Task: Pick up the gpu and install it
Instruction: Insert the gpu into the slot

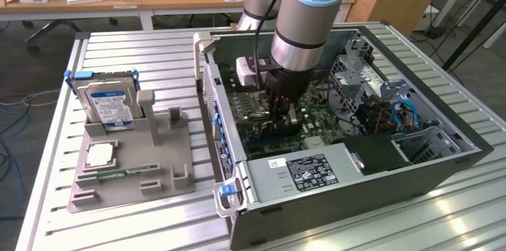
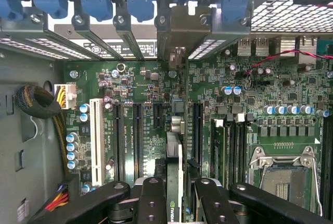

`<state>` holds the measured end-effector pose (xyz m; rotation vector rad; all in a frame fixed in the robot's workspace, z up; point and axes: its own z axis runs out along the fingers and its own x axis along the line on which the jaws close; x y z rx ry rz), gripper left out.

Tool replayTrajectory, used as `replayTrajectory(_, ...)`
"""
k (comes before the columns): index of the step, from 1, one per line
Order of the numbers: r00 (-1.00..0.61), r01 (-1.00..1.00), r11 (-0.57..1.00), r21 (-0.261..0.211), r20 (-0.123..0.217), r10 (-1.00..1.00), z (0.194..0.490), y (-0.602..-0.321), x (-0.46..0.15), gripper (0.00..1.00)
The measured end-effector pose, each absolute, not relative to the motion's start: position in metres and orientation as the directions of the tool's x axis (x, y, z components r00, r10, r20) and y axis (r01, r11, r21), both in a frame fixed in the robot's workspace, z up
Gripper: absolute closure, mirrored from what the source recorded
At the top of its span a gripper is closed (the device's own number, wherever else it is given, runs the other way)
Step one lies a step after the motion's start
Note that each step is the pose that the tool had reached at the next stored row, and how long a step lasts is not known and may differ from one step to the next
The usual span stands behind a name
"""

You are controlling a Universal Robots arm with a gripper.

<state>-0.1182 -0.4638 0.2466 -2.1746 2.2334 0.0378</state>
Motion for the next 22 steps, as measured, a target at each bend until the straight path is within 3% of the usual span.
replayTrajectory(22, -0.026, -1.0, 0.026, 0.001, -0.034, -0.999, 0.245, -0.4638, -0.119, 0.74)
